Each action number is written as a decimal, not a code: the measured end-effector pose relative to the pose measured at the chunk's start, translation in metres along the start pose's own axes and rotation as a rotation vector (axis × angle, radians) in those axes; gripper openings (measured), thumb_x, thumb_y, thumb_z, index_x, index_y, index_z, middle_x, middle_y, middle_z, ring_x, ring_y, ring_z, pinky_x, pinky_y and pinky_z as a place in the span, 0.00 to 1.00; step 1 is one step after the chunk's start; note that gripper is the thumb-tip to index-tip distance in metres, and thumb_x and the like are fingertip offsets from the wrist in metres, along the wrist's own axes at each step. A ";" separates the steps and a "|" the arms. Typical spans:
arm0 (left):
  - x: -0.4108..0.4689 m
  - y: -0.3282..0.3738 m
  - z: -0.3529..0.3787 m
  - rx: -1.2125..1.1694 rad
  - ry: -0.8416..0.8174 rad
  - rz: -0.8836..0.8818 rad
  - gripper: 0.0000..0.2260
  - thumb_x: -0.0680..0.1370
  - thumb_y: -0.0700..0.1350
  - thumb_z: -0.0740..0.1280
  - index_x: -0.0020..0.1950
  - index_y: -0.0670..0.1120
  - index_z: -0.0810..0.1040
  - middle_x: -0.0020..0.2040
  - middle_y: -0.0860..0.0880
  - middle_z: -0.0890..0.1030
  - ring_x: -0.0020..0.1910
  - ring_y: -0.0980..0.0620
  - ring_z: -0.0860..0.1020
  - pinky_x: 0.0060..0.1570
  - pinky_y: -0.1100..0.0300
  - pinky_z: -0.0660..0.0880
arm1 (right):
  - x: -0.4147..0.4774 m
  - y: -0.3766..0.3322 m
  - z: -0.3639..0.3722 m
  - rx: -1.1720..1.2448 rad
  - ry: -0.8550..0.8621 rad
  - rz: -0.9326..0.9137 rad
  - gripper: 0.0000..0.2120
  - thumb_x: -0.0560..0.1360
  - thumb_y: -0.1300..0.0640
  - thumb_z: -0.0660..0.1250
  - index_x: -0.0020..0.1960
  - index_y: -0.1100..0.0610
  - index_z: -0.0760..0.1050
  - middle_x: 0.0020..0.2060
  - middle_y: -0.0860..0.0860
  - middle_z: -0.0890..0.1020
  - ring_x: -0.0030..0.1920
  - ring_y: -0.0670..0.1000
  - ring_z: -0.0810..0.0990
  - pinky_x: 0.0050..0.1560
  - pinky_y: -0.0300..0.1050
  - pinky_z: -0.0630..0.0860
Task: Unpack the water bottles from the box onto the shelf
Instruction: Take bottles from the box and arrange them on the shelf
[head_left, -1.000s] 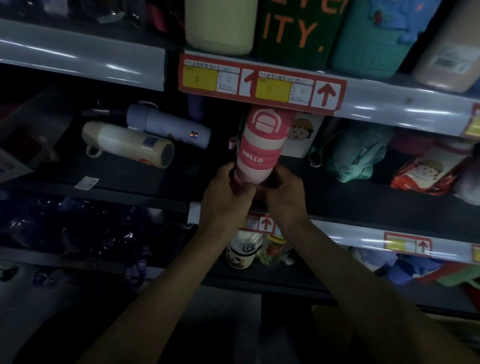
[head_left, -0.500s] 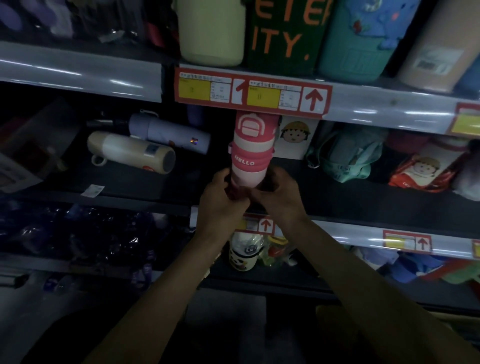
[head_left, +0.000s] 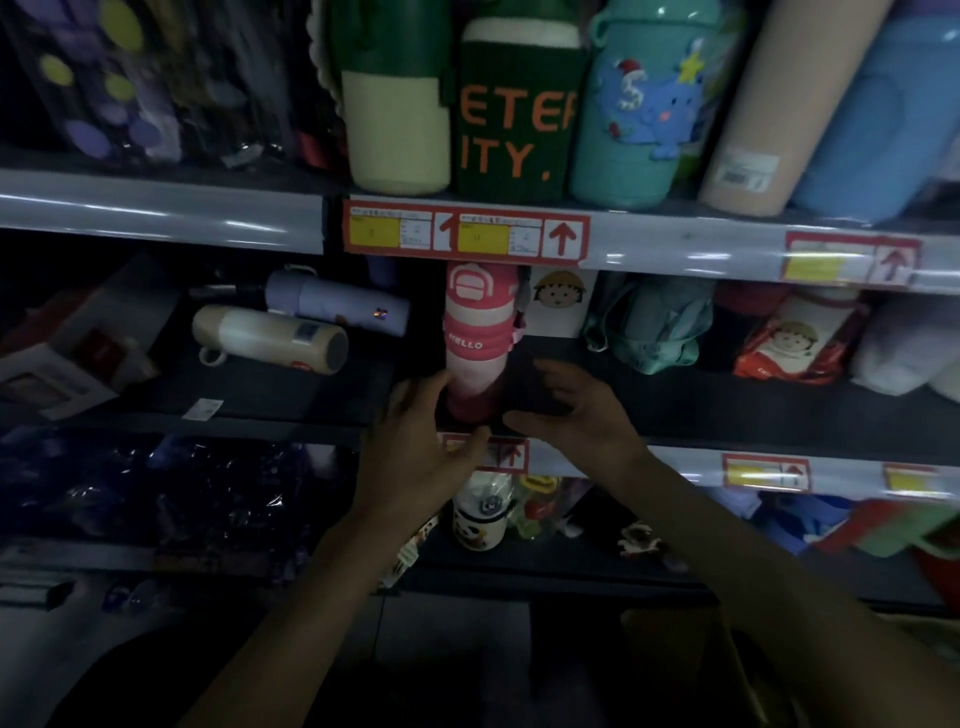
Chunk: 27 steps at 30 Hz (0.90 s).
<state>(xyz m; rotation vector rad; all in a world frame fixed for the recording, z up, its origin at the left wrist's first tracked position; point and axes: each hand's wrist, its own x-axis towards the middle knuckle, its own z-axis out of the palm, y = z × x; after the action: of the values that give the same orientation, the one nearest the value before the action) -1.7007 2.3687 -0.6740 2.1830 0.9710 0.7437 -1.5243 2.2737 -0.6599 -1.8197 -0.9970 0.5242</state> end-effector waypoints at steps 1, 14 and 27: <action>-0.004 0.002 -0.002 0.037 -0.017 0.044 0.31 0.72 0.63 0.69 0.75 0.57 0.69 0.74 0.53 0.68 0.71 0.49 0.71 0.67 0.47 0.73 | -0.008 -0.002 -0.006 -0.047 -0.007 -0.003 0.40 0.68 0.51 0.81 0.76 0.54 0.68 0.70 0.48 0.74 0.71 0.46 0.71 0.69 0.43 0.70; -0.061 0.067 0.032 0.273 -0.209 0.325 0.34 0.72 0.70 0.59 0.76 0.58 0.68 0.78 0.56 0.63 0.75 0.50 0.66 0.69 0.47 0.70 | -0.124 0.025 -0.133 -0.519 -0.078 0.061 0.52 0.64 0.34 0.78 0.80 0.43 0.57 0.77 0.49 0.62 0.73 0.52 0.68 0.70 0.47 0.70; -0.101 0.164 0.140 0.412 -0.465 0.741 0.32 0.73 0.70 0.59 0.75 0.58 0.68 0.75 0.53 0.68 0.70 0.47 0.74 0.62 0.47 0.76 | -0.252 0.106 -0.243 -0.851 -0.037 0.274 0.54 0.61 0.26 0.61 0.82 0.47 0.53 0.76 0.54 0.63 0.75 0.58 0.65 0.73 0.51 0.67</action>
<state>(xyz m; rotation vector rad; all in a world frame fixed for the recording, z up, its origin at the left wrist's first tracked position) -1.5898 2.1582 -0.6686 2.9334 0.0492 0.3069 -1.4522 1.9151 -0.6642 -2.7367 -1.0898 0.3045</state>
